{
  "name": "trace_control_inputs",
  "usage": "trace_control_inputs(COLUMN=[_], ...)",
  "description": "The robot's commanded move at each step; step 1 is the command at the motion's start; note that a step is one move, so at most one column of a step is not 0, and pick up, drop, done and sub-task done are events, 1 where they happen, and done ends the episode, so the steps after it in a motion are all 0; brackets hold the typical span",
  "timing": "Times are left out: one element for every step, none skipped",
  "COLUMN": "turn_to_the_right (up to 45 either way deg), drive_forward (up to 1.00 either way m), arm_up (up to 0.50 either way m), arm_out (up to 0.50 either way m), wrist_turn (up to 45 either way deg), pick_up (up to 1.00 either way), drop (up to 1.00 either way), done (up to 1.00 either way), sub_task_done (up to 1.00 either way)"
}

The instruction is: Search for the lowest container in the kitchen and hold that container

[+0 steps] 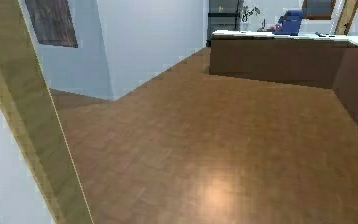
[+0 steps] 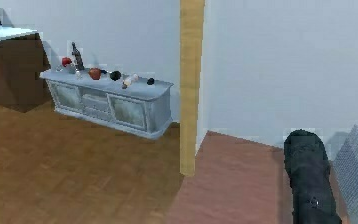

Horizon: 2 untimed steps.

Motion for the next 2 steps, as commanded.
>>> trace_control_inputs(turn_to_the_right=[0.0,3.0], drive_forward=[0.65,0.0], arm_up=[0.0,0.0], arm_out=[0.0,0.0], wrist_turn=[0.0,0.0], pick_up=[0.0,0.0], drop=[0.0,0.0], done=[0.0,0.0], sub_task_done=[0.0,0.0])
